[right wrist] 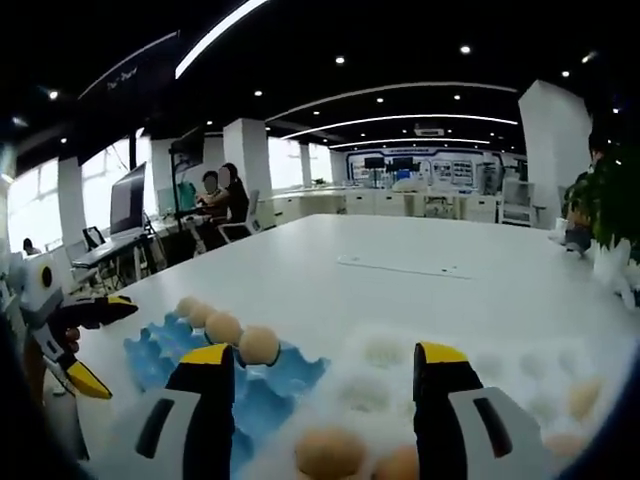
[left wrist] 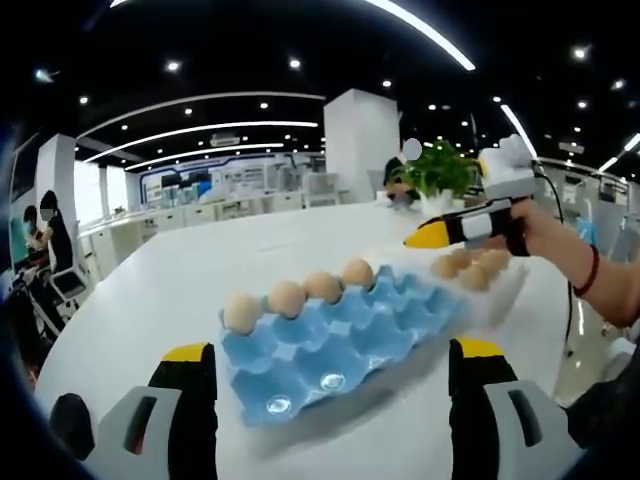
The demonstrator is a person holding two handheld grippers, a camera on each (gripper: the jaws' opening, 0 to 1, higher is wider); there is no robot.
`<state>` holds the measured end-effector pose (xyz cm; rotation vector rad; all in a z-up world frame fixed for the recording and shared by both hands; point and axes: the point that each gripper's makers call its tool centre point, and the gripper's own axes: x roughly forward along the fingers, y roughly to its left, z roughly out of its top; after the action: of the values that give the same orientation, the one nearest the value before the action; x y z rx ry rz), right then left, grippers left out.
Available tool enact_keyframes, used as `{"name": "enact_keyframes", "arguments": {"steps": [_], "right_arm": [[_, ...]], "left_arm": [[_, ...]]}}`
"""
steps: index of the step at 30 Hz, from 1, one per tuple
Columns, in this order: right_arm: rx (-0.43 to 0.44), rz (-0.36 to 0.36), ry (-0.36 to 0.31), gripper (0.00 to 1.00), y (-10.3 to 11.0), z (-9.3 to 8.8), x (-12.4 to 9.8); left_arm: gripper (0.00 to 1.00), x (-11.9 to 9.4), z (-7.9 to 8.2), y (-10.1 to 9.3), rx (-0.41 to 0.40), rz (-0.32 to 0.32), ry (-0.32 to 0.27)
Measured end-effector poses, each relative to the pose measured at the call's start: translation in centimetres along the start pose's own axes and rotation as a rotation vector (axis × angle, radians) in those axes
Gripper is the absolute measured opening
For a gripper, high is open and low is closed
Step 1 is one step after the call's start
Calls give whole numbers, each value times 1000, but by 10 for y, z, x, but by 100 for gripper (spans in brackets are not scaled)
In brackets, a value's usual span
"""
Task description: Place the egg into an empty slot of the egg tray after lifting it from the table, then release the egg inside the slot.
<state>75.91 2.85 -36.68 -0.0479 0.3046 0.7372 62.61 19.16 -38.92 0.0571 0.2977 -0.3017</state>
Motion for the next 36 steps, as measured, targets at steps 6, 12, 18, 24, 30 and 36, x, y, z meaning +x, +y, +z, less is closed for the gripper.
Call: {"name": "enact_keyframes", "arguments": {"steps": [6, 12, 18, 24, 30, 36], "right_arm": [[-2, -19, 2, 76, -10, 0, -5], [-7, -36, 6, 75, -18, -2, -11], [-14, -57, 15, 74, -28, -7, -15], [-8, -74, 16, 74, -36, -8, -20], [-13, -85, 17, 73, -41, -9, -24], [-7, -97, 18, 72, -49, -12, -30]], "left_arm": [[98, 1, 0, 0, 5, -1, 5], [98, 3, -1, 0, 6, -2, 10], [98, 3, -2, -1, 15, 1, 20], [98, 4, -3, -4, 9, -3, 20], [98, 4, -3, -4, 12, -2, 19], [98, 4, -4, -2, 10, -1, 21]]}}
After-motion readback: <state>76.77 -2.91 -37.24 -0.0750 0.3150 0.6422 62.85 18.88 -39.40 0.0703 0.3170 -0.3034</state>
